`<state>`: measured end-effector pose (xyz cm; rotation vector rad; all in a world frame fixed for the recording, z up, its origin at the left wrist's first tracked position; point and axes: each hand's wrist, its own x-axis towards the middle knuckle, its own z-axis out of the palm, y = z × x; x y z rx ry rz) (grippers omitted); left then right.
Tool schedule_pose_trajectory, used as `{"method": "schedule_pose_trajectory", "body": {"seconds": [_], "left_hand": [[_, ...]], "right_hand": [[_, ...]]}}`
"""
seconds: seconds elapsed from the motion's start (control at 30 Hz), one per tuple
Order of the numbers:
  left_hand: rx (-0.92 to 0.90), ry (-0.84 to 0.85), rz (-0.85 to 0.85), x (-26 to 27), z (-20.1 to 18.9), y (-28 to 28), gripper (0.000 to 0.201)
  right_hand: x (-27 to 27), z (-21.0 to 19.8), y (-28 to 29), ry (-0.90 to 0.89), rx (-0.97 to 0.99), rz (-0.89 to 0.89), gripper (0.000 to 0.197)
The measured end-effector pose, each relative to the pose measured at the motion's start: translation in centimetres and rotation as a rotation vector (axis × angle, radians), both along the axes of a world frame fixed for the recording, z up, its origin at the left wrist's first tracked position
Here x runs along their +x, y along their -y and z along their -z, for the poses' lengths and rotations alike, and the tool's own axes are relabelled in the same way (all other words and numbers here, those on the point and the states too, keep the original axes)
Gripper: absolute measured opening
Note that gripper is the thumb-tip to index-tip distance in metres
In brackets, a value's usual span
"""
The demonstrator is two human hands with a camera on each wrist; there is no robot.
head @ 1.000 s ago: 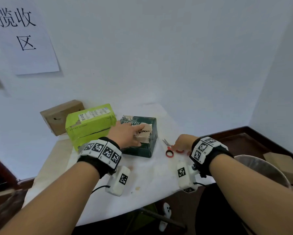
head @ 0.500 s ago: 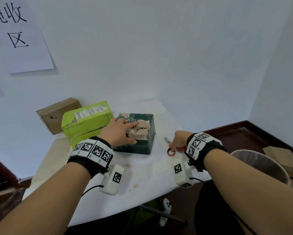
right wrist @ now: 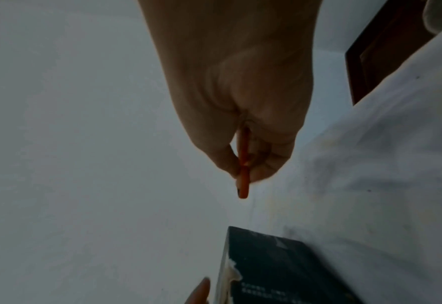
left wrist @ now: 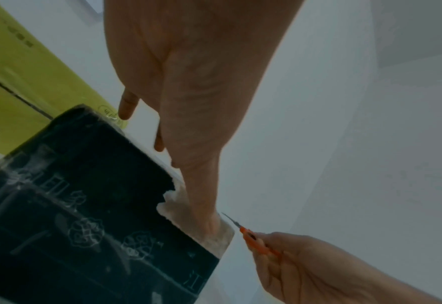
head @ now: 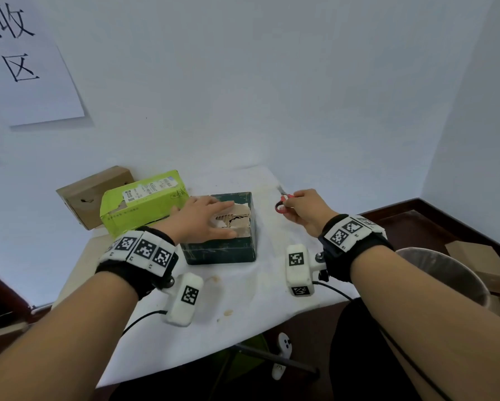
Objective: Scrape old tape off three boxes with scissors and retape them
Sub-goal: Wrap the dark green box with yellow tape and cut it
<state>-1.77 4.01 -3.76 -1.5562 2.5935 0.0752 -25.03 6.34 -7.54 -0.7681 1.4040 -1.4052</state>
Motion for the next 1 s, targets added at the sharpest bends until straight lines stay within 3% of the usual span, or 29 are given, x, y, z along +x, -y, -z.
{"method": "schedule_pose_trajectory", "body": {"seconds": [0.1, 0.23, 0.37, 0.47, 0.6, 0.8, 0.9, 1.0], "left_hand": [[0.099, -0.104, 0.040, -0.2, 0.7, 0.5, 0.099], [0.094, -0.180, 0.031, 0.1, 2.4, 0.5, 0.101], [0.090, -0.164, 0.015, 0.1, 2.3, 0.4, 0.090], [0.083, -0.141, 0.013, 0.0, 2.4, 0.4, 0.090], [0.080, -0.141, 0.013, 0.1, 2.7, 0.6, 0.091], [0.084, -0.161, 0.026, 0.3, 3.2, 1.0, 0.106], [0.079, -0.160, 0.016, 0.2, 3.1, 0.8, 0.094], [0.076, -0.140, -0.001, 0.0, 2.7, 0.4, 0.088]], "right_hand": [[0.0, -0.3, -0.3, -0.099, -0.086, 0.051, 0.015], [-0.2, -0.8, -0.8, -0.072, -0.145, 0.101, 0.004], [0.5, -1.7, -0.9, -0.026, -0.177, 0.180, 0.016], [1.1, -1.7, -0.5, -0.054, -0.161, 0.073, 0.024], [1.1, -0.5, -0.4, -0.267, 0.041, -0.120, 0.036], [0.8, -1.4, -1.5, -0.682, 0.213, -0.210, 0.026], [0.7, -1.7, -1.5, -0.571, 0.199, -0.220, 0.015], [0.6, -2.0, -2.0, -0.407, 0.196, -0.164, 0.019]]}}
